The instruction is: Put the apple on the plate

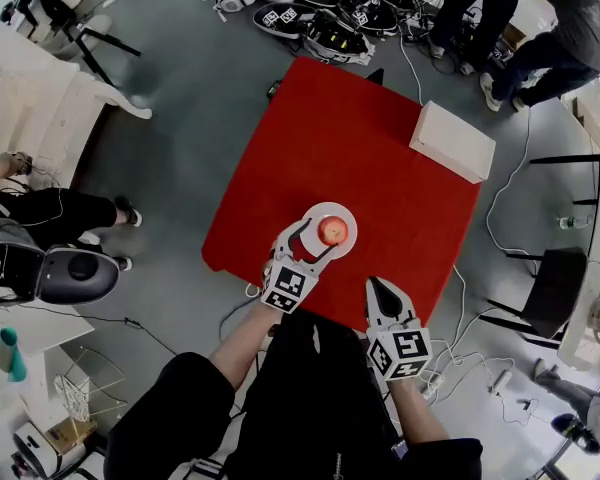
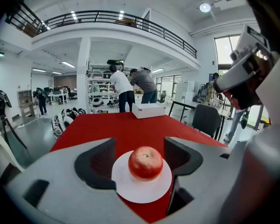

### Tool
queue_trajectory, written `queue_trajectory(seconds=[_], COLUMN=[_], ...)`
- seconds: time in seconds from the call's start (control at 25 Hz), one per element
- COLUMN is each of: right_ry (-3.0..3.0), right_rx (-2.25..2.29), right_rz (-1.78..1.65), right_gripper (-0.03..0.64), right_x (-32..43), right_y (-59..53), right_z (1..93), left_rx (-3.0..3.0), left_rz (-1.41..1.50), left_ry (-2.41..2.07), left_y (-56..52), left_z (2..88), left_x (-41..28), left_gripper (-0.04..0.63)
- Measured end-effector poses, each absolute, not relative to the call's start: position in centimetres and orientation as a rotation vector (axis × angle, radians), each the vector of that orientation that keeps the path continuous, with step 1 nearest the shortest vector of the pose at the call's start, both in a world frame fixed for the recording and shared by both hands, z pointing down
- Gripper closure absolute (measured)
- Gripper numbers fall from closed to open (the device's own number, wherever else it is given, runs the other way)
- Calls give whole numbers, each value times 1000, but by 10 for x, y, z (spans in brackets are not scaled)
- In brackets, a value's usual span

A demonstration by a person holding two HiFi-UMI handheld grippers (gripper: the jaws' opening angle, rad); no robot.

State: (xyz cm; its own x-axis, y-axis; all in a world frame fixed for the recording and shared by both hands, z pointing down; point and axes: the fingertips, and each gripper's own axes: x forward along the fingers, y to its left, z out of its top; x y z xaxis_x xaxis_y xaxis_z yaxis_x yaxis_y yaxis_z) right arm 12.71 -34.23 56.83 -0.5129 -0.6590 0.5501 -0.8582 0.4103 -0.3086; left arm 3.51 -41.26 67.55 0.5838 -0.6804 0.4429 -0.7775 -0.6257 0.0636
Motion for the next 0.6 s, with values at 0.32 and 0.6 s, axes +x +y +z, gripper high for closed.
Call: queue_trajectory(seconds=[0.32, 0.6], right_ry=[-2455, -2540], right_rx=[1182, 1108], right_rz=[724, 652], right_gripper=[604, 604], right_x=[99, 80], right_y=[-359, -359], right_z=[548, 523], left_rx=[2592, 2600], left_rz=[412, 277], left_ry=[-1349, -1354], left_y=[-399, -376], left_z=[596, 527], left_x=[-1, -20], left_gripper=[506, 589])
